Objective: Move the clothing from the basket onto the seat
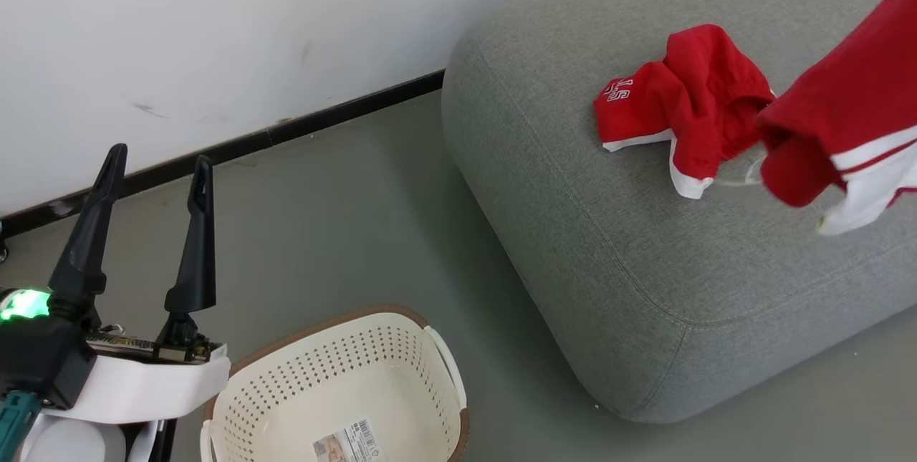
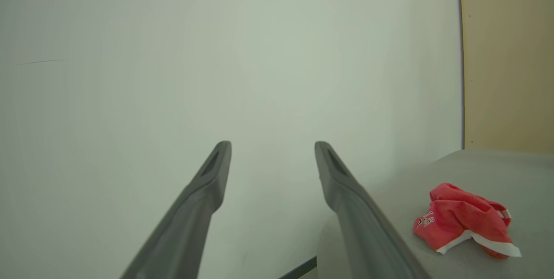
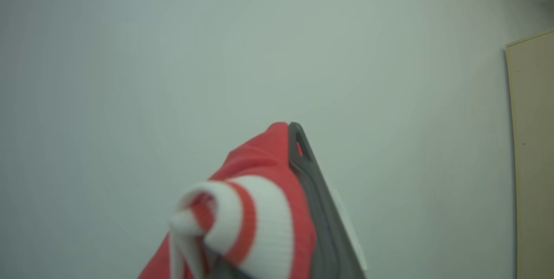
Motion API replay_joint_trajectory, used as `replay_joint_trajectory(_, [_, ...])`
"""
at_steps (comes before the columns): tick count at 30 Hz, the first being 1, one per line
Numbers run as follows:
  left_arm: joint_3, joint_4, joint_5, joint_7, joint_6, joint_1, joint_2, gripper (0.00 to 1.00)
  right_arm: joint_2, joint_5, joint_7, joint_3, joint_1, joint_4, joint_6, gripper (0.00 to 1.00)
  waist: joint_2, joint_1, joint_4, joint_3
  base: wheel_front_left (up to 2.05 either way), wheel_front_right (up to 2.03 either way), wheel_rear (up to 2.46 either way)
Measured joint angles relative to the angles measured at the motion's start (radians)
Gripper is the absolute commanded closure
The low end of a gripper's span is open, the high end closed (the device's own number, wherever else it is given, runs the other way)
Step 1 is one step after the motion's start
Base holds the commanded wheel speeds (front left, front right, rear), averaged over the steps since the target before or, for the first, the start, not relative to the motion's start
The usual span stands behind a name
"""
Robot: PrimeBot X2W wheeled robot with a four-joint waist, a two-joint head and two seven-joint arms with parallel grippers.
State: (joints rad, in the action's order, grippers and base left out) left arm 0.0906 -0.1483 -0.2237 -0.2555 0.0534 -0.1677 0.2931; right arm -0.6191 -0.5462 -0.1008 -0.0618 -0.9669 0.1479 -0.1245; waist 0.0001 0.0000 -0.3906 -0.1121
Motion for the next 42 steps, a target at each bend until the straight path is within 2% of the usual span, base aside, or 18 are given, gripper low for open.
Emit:
replay_joint_trajectory(8, [-0.007,-0.060,0.008,0.014,0.005,0.001,0.024,0.00,-0.082,0.058,-0.032,-0.025,-0.151,0.095,0.000,1.00,0.0000,0.0000,0.034,-0.042,0.00,0.00,0.00])
replay_joint_trajectory(14, [-0.006,-0.091,0.017,0.027,0.005,0.000,0.035,0.00,-0.122,0.096,-0.050,-0.002,-0.188,0.154,0.000,1.00,0.0000,0.0000,0.060,-0.072,0.00,0.00,0.00])
replay_joint_trajectory(27, [0.021,-0.147,0.036,0.085,-0.001,-0.007,0.059,0.00,-0.123,0.107,-0.026,0.003,-0.185,0.303,0.000,1.00,0.0000,0.0000,0.103,-0.150,0.00,0.00,0.00])
replay_joint_trajectory(37, [0.035,-0.195,0.043,0.138,-0.020,-0.040,0.087,0.00,-0.149,0.151,0.041,-0.053,-0.206,0.369,0.000,1.00,0.0000,0.0000,0.124,-0.219,0.00,0.00,0.00])
replay_joint_trajectory(42, [0.051,-0.218,0.043,0.159,-0.029,-0.069,0.089,0.00,-0.103,0.168,0.059,-0.007,-0.189,0.418,0.000,1.00,0.0000,-0.0001,0.132,-0.255,0.00,0.00,0.00])
